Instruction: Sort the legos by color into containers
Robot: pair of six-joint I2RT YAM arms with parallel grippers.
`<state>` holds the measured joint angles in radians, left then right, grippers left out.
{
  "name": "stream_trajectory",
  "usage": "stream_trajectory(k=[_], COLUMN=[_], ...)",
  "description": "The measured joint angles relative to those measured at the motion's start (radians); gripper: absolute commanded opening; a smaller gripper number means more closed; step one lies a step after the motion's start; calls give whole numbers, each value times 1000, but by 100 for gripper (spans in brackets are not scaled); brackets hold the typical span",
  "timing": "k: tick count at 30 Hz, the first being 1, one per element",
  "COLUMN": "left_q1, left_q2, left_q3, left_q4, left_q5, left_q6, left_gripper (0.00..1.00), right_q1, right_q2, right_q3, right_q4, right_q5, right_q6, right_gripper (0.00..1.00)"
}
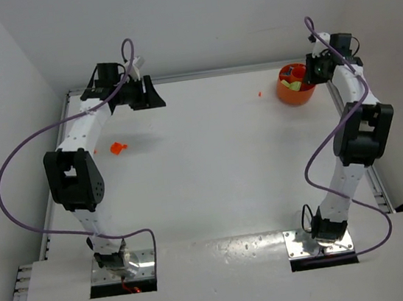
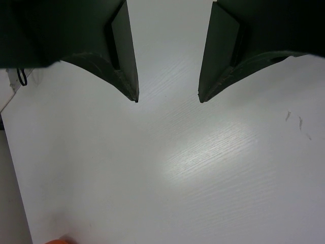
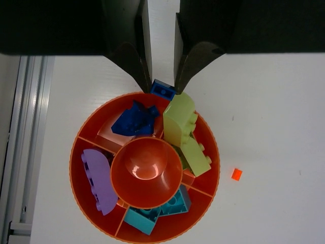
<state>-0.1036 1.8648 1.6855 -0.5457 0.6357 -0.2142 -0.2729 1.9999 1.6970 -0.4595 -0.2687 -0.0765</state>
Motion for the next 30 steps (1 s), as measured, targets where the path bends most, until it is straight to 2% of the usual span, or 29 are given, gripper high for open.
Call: stream_trajectory(k=[10, 26, 30], left_q1=[0, 0, 0], left_q2=[32, 45, 52], left_q3=[0, 3, 3], left_q4=[-2, -2, -4], left_q5=[3, 8, 8], left_q6=[-8, -8, -8], left_gripper=[56, 56, 56], right_q1=[0, 0, 0], right_q2=[88, 106, 116], right_q3=[95, 98, 98], right_q4=[-20, -22, -22], right_q5=[9, 34, 35], right_q6=[-10, -21, -21], right_gripper=[11, 11, 14])
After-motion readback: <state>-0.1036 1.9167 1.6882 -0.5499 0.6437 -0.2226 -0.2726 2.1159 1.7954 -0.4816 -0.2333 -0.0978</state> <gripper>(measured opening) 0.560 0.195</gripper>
